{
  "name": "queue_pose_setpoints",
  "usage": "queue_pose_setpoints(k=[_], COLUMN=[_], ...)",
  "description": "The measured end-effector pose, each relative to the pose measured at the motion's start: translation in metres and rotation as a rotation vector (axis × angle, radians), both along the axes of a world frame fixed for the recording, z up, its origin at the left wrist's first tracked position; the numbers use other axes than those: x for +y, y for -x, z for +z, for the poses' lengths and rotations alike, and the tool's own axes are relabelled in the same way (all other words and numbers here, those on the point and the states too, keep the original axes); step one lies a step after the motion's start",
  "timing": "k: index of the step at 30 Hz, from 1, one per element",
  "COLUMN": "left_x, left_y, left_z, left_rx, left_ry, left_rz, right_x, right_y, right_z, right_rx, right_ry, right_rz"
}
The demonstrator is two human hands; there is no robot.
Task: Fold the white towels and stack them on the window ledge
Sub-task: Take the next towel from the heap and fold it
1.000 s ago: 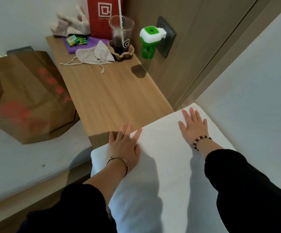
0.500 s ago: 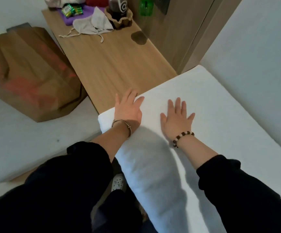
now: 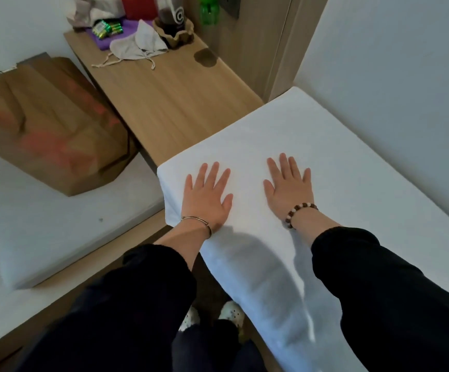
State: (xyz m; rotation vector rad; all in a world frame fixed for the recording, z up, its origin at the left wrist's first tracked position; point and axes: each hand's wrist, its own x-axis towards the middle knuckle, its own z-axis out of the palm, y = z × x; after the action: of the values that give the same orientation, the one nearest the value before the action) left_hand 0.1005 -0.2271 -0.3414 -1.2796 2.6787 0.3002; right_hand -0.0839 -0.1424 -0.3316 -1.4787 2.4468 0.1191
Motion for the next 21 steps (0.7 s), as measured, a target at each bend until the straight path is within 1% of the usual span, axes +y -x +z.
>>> queue_pose_setpoints(k=[3, 7, 9, 11, 13, 15, 17, 18, 21], left_x=[0.001, 0.003, 0.004, 0.012, 0.032, 0.067, 0.103, 0.114, 0.117], left_y=[-0.001, -0.002, -0.001, 0.002, 0.007, 0.011, 0.010, 0.009, 0.005], left_z=[0.001, 0.001, 0.002, 0.007, 0.014, 0.018, 0.014, 0.010, 0.004], left_rx=[-0.010, -0.019, -0.074, -0.137, -0.111, -0.023, -0.021, -0.045, -0.076], left_ry=[0.033, 0.060, 0.065, 0.087, 0.119, 0.088, 0.043, 0.035, 0.034], left_rz=[-0.004, -0.026, -0.024, -0.038, -0.122, -0.265, -0.409, -0.438, -0.411], right_x=[0.056, 0.124, 0.139, 0.136, 0.128, 0.131, 0.154, 0.171, 0.225], right_y=[0.016, 0.027, 0.018, -0.001, -0.026, -0.052, -0.070, -0.075, -0.072], right_z=[0.000, 0.003, 0.005, 0.011, 0.017, 0.018, 0.013, 0.009, 0.003], right_rx=[0.020, 0.041, 0.039, -0.033, -0.088, -0.091, -0.064, -0.045, -0.030], right_ry=[-0.025, -0.049, -0.089, -0.120, -0.093, -0.045, -0.033, -0.035, -0.040], right_rz=[-0.120, -0.380, -0.508, -0.585, -0.530, -0.409, -0.350, -0.344, -0.414])
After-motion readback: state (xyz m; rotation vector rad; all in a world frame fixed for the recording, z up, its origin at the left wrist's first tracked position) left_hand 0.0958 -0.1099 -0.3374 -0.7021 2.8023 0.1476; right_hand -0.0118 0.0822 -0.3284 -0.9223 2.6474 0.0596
